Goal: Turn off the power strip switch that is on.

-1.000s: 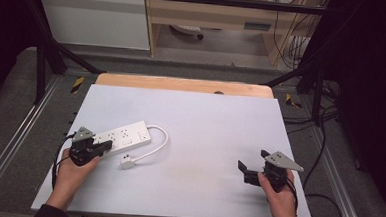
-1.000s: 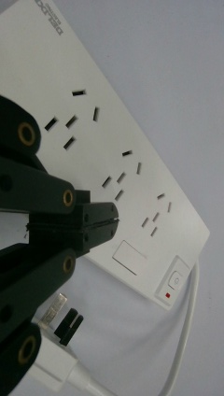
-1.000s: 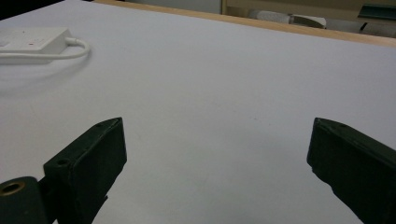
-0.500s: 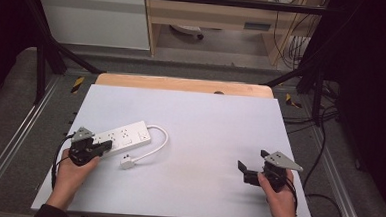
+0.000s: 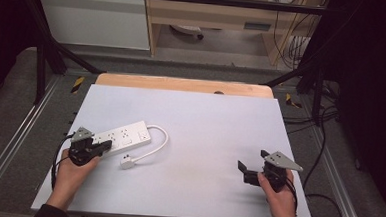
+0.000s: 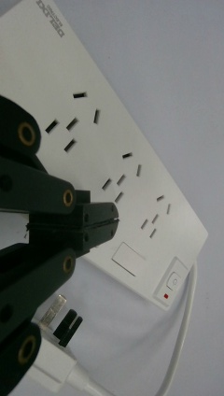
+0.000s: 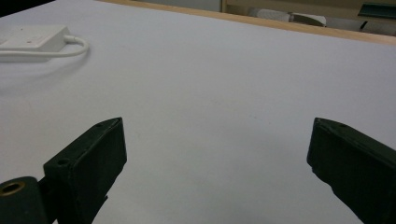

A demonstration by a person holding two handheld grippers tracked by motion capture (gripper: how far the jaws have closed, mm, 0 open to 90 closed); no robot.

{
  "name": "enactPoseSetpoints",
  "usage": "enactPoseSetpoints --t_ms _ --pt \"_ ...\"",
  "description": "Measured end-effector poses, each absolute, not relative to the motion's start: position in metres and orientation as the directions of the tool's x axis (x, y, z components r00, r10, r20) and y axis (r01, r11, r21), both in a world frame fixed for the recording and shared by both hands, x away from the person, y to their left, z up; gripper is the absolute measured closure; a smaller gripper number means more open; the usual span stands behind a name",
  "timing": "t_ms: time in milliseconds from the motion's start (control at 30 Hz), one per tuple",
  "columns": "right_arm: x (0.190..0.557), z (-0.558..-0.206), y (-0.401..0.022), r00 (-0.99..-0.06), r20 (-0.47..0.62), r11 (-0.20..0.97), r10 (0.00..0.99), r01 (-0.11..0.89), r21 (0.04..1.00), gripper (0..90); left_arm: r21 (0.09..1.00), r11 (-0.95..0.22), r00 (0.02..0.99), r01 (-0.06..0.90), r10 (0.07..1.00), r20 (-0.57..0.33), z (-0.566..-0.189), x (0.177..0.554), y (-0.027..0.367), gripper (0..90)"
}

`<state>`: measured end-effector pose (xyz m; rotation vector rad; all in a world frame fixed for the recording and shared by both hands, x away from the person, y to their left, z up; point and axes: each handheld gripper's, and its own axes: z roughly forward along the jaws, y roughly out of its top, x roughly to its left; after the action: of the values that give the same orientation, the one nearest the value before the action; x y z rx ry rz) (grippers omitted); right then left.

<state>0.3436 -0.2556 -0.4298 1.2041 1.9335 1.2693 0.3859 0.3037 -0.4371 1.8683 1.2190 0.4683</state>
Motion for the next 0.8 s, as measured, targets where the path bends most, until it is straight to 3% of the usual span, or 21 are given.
enactPoseSetpoints --t_ms 333,467,800 --pt "0.3433 -0.4297 -0.2553 -0.464 0.041 0.162 0.885 0.389 0.907 5.2 0.795 -0.189 0.455 0.576 0.882 -0.121 -0.4382 0.3866 0.3054 90.0" --pt "0.3434 -0.4296 -0.2554 -0.464 0.041 0.162 0.885 0.388 0.908 5.2 0.793 -0.141 0.438 0.592 0.882 -0.171 -0.4397 0.3868 0.3102 90.0" --pt "0.3434 -0.4296 -0.2551 -0.465 0.040 0.163 0.884 0.389 0.907 5.2 0.799 -0.184 0.464 0.572 0.876 -0.131 -0.4392 0.3862 0.3047 90.0"
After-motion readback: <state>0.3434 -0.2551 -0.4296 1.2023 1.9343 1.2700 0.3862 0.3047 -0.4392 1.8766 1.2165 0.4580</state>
